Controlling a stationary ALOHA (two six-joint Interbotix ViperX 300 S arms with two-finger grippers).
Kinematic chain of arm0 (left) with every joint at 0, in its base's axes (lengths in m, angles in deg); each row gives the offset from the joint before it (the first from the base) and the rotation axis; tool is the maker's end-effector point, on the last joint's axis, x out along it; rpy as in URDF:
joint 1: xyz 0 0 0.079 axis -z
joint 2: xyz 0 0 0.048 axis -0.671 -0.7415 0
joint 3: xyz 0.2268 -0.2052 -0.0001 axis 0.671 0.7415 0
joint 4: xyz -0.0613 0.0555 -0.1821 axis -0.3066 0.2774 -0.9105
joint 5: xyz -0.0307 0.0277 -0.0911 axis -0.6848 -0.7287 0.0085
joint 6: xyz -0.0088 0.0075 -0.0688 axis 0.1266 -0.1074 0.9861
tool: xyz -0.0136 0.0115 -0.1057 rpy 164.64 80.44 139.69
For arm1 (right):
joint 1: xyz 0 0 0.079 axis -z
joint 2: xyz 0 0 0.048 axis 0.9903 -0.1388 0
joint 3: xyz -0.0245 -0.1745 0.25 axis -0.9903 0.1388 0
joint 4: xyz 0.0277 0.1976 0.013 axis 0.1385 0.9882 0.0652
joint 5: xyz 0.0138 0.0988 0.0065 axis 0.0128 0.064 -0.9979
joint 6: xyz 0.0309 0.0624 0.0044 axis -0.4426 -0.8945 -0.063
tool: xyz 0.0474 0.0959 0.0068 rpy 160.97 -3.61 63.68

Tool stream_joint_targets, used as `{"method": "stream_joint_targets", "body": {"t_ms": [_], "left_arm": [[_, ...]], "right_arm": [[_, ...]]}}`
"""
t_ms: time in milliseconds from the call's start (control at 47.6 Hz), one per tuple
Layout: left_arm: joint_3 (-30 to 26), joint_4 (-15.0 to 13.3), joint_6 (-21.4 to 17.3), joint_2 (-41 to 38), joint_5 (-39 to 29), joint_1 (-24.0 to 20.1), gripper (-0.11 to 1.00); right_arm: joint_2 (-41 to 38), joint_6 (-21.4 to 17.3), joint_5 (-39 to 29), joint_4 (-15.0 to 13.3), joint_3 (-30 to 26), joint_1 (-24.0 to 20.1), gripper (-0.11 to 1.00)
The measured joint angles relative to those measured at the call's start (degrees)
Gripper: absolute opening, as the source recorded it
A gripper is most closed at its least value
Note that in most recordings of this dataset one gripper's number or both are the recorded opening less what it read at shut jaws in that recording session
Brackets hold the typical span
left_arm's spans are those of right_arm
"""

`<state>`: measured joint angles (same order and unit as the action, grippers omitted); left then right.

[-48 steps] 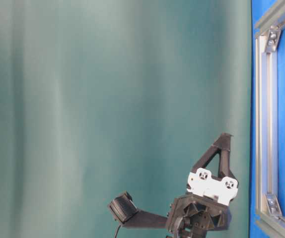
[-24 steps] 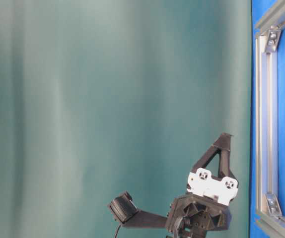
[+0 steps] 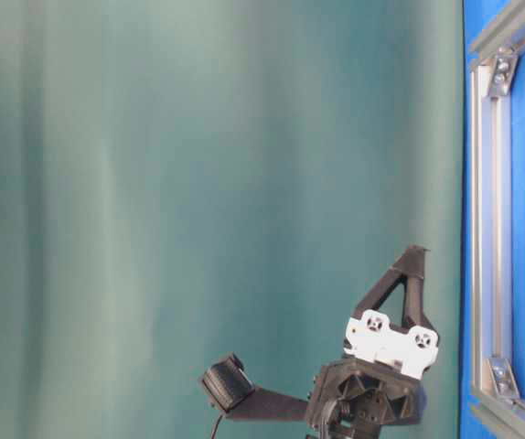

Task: Insert the wire through the string loop located on the right side.
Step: 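Align the USB plug with the white zip-tie loop on the frame, then push the plug leftward through the zip-tie loop with the right gripper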

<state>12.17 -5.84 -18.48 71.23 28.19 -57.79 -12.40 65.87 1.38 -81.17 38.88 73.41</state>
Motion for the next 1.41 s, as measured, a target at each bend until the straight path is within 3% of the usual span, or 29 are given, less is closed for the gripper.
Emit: {"method": "stream_joint_targets", "body": {"t_ms": [630,1071,1407], "left_arm": [[0.1,0.0,0.0,0.0,0.0,0.0,0.00],[0.0,0.0,0.0,0.0,0.0,0.0,0.00],[0.1,0.0,0.0,0.0,0.1,0.0,0.00]], "right_arm": [[-1.5,-0.2,1.1,0.0,-0.3,-0.1,-0.04],[-14.4,-0.4,9.7,0.0,-5.4,-0.1,-0.04],[-21.5,-0.1,12.5,0.0,-10.4,-0.1,-0.04]]}}
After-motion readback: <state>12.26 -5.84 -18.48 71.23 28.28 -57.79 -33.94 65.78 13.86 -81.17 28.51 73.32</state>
